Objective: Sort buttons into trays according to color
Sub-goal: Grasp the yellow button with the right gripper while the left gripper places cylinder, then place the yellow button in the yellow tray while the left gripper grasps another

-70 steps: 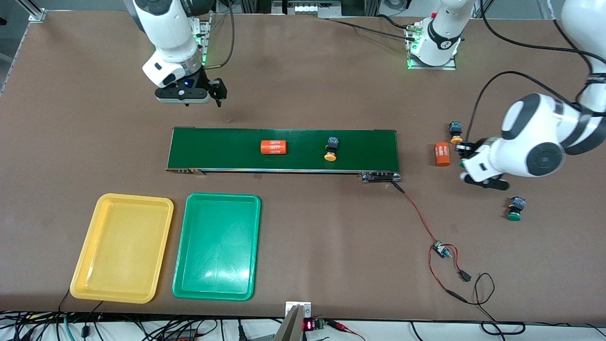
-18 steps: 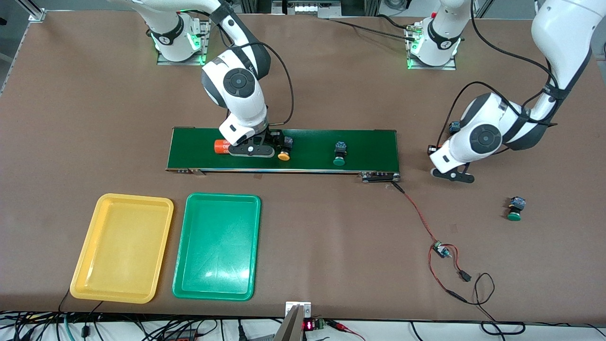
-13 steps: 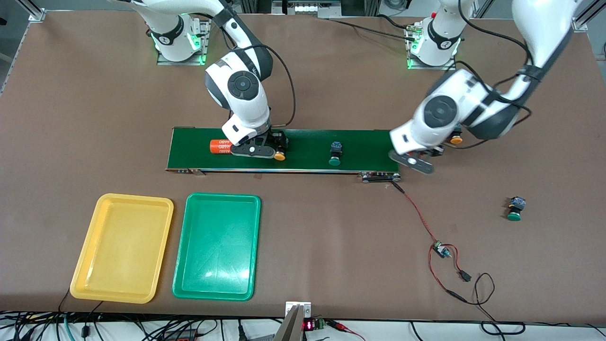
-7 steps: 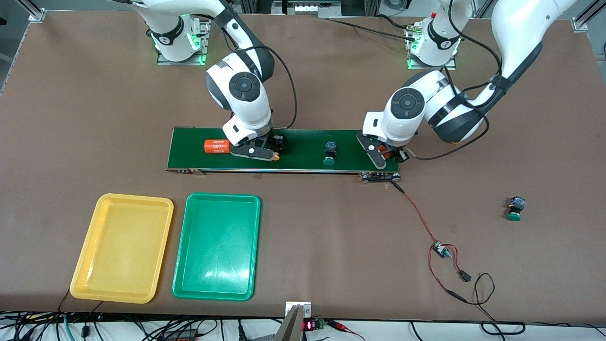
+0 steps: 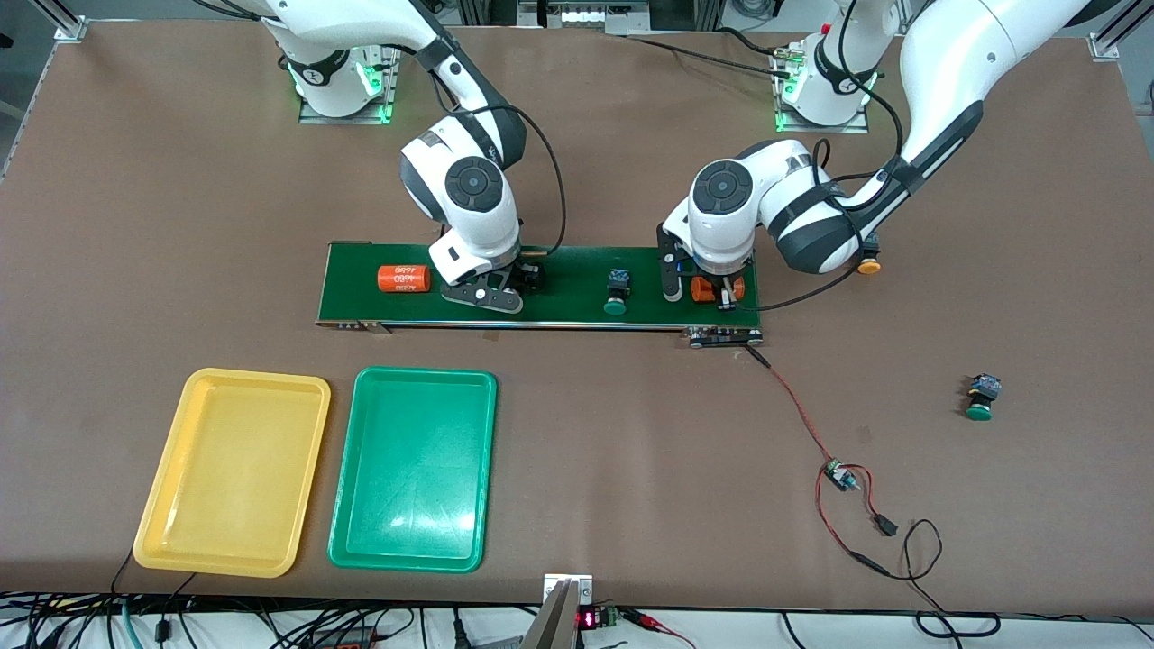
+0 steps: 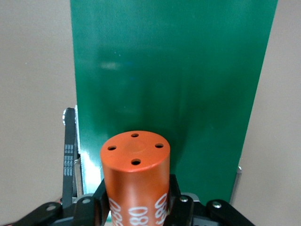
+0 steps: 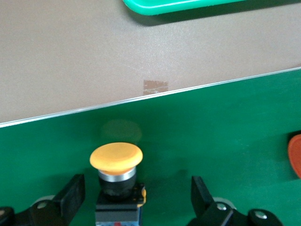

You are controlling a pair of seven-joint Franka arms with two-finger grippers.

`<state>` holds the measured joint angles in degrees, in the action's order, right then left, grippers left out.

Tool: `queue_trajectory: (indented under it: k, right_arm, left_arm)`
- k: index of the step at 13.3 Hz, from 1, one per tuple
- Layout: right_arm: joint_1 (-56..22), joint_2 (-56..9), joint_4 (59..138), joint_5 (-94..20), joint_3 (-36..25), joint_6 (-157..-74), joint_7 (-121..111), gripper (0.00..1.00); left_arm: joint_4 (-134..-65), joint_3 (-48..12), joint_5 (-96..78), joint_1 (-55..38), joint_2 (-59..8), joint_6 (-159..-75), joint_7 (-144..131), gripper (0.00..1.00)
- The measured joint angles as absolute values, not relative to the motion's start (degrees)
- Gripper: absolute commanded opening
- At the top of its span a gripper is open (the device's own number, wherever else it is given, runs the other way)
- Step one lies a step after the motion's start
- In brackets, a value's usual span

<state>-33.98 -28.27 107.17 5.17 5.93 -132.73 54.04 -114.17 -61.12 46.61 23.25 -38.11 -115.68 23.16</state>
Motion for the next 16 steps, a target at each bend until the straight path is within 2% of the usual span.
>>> queue_trajectory:
  k: [1,3,4,5,7,8,9,11,13,16]
  right_arm:
    - [-34.0,-28.3,107.2,5.2,5.9,-132.7,54.1,0.82]
    - [-33.9,-28.5,107.1,5.2,5.9,-132.7,54.1,0.43]
    - [-33.8,-28.7,107.1,5.2,5.9,-132.7,54.1,0.28]
    - [-33.8,-28.8,107.1,5.2,5.8,-132.7,54.1,0.18]
    - [-33.6,-28.9,107.1,5.2,5.7,-132.7,54.1,0.06]
    - [-33.5,-28.9,106.9,5.2,5.7,-132.7,54.0,0.05]
    - [-32.9,-28.9,105.1,5.2,5.5,-130.5,52.9,0.05]
    - [-31.9,-28.9,99.9,3.9,4.4,-122.8,47.5,0.05]
    - [-30.5,-28.2,92.7,2.0,1.7,-113.4,38.1,0.07]
    - [-24.6,-25.4,88.6,1.0,0.1,-108.0,27.0,0.07]
  left_arm:
    - [-114.2,-60.9,46.6,23.1,-38.1,-115.6,23.5,1.0]
    - [-114.2,-60.3,46.6,22.9,-38.2,-115.5,23.8,1.0]
    - [-114.1,-60.2,46.6,22.8,-38.2,-115.1,23.8,1.0]
    - [-114.0,-60.2,46.6,22.7,-38.2,-114.7,23.8,1.0]
    - [-112.9,-60.3,46.6,22.6,-38.1,-113.0,22.1,1.0]
    - [-111.7,-60.4,46.6,22.6,-37.9,-110.1,18.6,1.0]
    - [-109.2,-61.4,46.6,22.6,-37.7,-103.4,8.7,1.0]
    - [-106.7,-62.8,46.6,22.3,-37.5,-97.9,-3.9,1.0]
    - [-103.8,-63.2,46.6,22.2,-37.0,-94.7,-11.1,1.0]
    - [-97.9,-62.7,45.6,23.5,-37.0,-89.9,-13.2,1.0]
